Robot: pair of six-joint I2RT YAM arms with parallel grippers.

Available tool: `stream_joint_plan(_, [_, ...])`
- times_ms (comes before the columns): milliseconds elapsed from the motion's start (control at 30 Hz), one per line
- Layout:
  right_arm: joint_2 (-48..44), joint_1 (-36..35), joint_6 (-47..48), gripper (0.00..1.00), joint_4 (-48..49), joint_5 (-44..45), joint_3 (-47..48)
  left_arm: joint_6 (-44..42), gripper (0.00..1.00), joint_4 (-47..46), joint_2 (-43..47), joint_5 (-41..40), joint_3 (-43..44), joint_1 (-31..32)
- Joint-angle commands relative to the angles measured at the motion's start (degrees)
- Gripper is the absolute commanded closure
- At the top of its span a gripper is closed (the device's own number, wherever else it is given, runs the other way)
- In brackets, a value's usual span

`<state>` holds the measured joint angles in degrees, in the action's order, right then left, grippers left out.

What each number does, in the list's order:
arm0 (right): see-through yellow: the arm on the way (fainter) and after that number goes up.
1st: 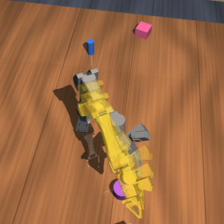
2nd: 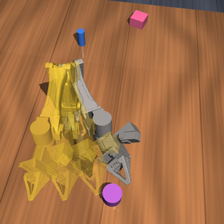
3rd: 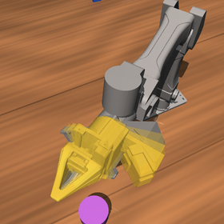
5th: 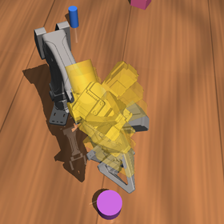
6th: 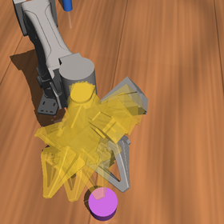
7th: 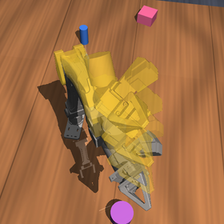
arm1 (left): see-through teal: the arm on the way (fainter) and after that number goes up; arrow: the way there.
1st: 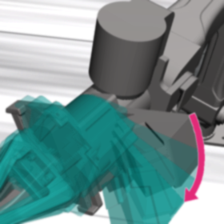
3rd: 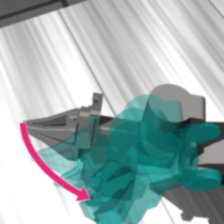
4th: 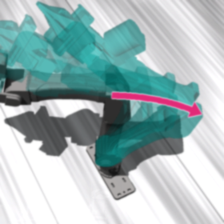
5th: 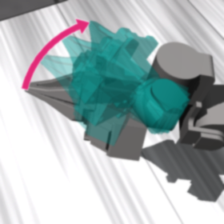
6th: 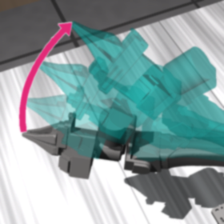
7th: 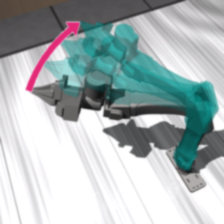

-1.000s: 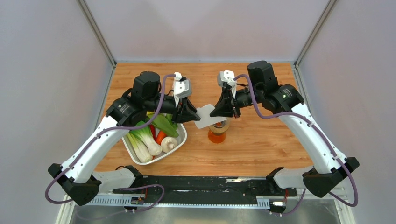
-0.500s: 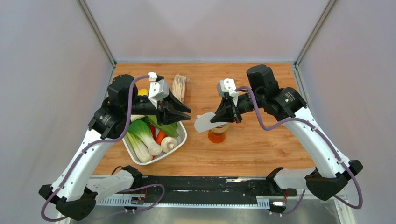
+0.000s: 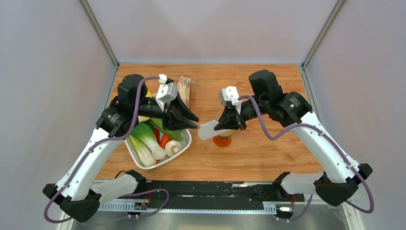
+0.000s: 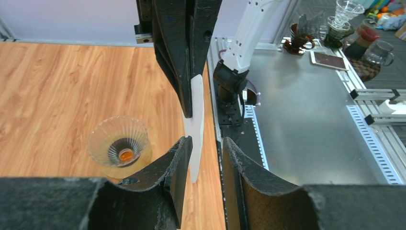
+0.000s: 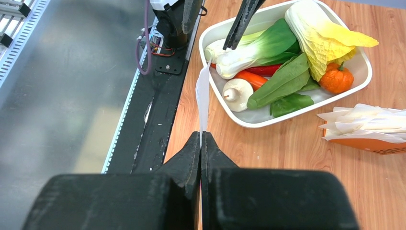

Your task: Place the coffee filter in the dripper

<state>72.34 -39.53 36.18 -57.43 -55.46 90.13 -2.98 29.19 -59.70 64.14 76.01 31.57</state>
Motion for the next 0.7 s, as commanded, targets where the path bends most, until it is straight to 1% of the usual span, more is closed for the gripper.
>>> stream_joint_plan(0, [-1.6,-1.1,1.6,1.00,0.0,0.1,0.1,-2.3,0.60,1.6,0.0,1.7,1.5,1.5])
stream_joint_plan(200, [-1.5,-2.1,1.6,1.00,0.0,0.5,0.3,-4.0,0.61,3.5,-1.1,-1.3,2.5,3.1])
stream_joint_plan(267, [-1.6,-2.3,1.5,1.00,0.0,0.6,0.2,-4.3,0.64,3.8,-1.2,-1.7,2.4,3.3])
stream_joint_plan(333, [-1.7,-2.5,1.5,1.00,0.0,0.8,0.1,-4.4,0.70,3.8,-1.1,-1.3,2.3,3.3])
stream_joint_plan(367, [-1.8,-2.5,1.5,1.00,0.1,0.9,0.0,-4.5,0.76,3.8,-1.1,-0.8,2.2,3.3])
stream_joint_plan(400, [-1.8,-2.6,1.5,1.00,0.1,0.9,0.0,-4.5,0.78,3.8,-1.1,-0.6,2.1,3.4])
stream_joint_plan(433, [-1.8,-2.6,1.5,1.00,0.0,0.9,-0.1,-4.5,0.83,3.8,-1.0,-0.1,1.9,3.3])
stream_joint_plan(500, [-1.9,-2.7,1.5,1.00,0.0,0.9,-0.3,-4.6,0.89,3.8,-0.9,0.7,1.7,3.4])
stream_joint_plan(667, [-2.0,-2.9,1.5,1.00,0.0,0.6,-0.4,-4.3,0.98,3.3,-0.5,1.4,1.2,3.3])
